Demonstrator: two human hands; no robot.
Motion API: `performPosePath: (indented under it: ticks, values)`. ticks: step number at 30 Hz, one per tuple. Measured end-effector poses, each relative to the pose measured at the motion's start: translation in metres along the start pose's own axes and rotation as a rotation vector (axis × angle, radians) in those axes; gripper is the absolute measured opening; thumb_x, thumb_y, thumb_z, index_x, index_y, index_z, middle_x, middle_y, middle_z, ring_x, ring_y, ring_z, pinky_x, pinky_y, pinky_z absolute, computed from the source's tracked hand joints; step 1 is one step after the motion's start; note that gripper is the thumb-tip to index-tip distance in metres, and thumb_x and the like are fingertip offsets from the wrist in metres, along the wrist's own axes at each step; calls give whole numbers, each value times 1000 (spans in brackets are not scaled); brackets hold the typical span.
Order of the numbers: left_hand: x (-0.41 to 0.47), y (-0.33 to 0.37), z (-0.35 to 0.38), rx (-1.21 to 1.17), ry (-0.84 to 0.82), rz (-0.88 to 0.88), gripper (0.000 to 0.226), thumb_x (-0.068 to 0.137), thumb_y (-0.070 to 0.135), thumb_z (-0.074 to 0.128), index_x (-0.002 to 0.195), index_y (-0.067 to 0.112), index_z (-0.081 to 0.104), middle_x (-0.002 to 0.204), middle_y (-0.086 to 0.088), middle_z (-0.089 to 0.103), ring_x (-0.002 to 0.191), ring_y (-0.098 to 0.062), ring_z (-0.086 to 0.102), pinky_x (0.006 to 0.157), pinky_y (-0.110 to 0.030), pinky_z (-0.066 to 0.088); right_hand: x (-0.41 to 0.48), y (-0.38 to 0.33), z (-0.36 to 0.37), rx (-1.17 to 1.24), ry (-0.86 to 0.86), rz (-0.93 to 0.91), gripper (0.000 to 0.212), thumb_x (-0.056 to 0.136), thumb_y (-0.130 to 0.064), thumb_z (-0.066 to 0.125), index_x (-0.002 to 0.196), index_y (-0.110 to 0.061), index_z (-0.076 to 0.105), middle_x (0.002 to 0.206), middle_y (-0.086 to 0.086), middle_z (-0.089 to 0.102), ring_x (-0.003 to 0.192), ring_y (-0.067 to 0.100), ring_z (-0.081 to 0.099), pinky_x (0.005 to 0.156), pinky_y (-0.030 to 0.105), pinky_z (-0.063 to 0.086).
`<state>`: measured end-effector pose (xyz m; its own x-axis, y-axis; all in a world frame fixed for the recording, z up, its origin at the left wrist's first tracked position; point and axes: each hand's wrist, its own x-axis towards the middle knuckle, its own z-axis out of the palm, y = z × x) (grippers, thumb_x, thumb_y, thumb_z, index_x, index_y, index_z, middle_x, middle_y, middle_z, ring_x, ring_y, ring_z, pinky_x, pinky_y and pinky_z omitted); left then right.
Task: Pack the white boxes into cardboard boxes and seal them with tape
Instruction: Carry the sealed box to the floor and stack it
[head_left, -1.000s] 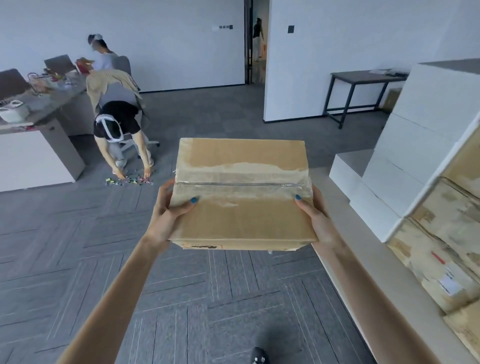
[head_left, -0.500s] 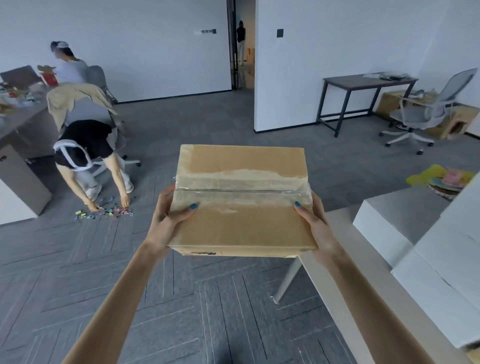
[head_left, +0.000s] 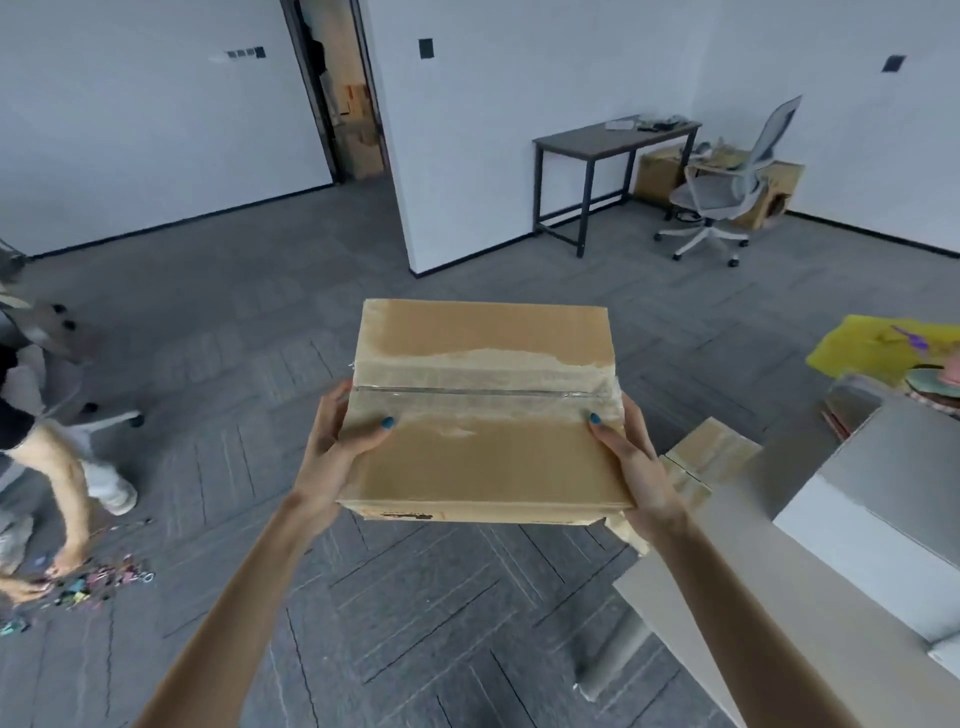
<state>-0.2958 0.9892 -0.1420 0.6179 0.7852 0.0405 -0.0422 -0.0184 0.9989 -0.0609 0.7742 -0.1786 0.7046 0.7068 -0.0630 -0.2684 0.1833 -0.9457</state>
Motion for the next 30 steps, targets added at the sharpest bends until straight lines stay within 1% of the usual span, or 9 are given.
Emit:
performPosePath:
  ticks: [3, 5, 10, 12, 15, 17, 22, 27, 30]
  values:
    - [74, -13, 1, 17, -71, -38, 77, 70, 18, 79, 139, 30, 45, 128, 5, 61, 115, -20, 62, 92, -43, 51, 48, 8, 2, -3, 76, 12, 40, 94, -25, 62, 129, -42, 54, 130, -3, 61, 120, 28, 58, 96, 48, 52]
    - [122, -22, 10, 20, -116, -57, 79, 70, 20, 79, 140, 31, 44, 128, 7, 62, 114, -17, 63, 95, -42, 51, 82, 13, -1, -7, 122, 17, 41, 94, -27, 62, 130, -44, 53, 132, -3, 59, 122, 29, 56, 99, 52, 50]
    - [245, -40, 44, 58, -209, -84, 76, 71, 15, 83, 135, 37, 47, 129, 9, 62, 114, -11, 63, 101, -42, 48, 169, 16, -13, 5, 254, -19, 40, 96, -25, 58, 133, -40, 52, 124, -9, 65, 114, 21, 62, 82, 33, 55]
    - [293, -42, 62, 95, -259, -92, 75, 71, 18, 83, 133, 40, 47, 133, 10, 58, 118, -10, 60, 105, -42, 45, 199, 16, -19, 19, 305, -22, 40, 96, -24, 57, 133, -38, 51, 125, -7, 64, 112, 19, 63, 80, 31, 55]
    - [354, -43, 92, 106, -345, -109, 74, 71, 22, 80, 134, 41, 44, 133, 15, 56, 116, -5, 59, 108, -39, 42, 242, 14, -31, 44, 367, -25, 41, 96, -25, 57, 134, -39, 50, 127, -1, 64, 109, 22, 64, 78, 35, 56]
    - [389, -45, 111, 130, -409, -118, 82, 68, 26, 85, 136, 41, 42, 136, 15, 53, 119, -5, 56, 109, -39, 40, 267, 11, -42, 53, 415, -26, 41, 96, -25, 58, 134, -40, 50, 130, 2, 62, 114, 27, 62, 80, 39, 56]
    - [484, -62, 166, 158, -549, -134, 82, 63, 33, 81, 135, 41, 43, 138, 12, 53, 124, -10, 54, 111, -46, 38, 321, 7, -67, -8, 597, -55, 38, 97, -28, 57, 129, -47, 52, 131, -2, 61, 121, 28, 58, 99, 52, 50]
    - [582, -79, 230, 188, -748, -135, 88, 63, 34, 83, 140, 37, 41, 138, 12, 52, 126, -11, 52, 112, -49, 37, 374, 7, -80, 40, 791, -90, 36, 97, -26, 58, 126, -46, 55, 126, -4, 63, 114, 22, 61, 91, 41, 55]
    - [643, -87, 272, 196, -891, -128, 83, 70, 26, 83, 140, 35, 42, 134, 12, 55, 121, -7, 55, 111, -45, 38, 409, 8, -80, 65, 914, -121, 33, 97, -25, 56, 122, -47, 56, 127, -2, 62, 110, 18, 61, 84, 34, 55]
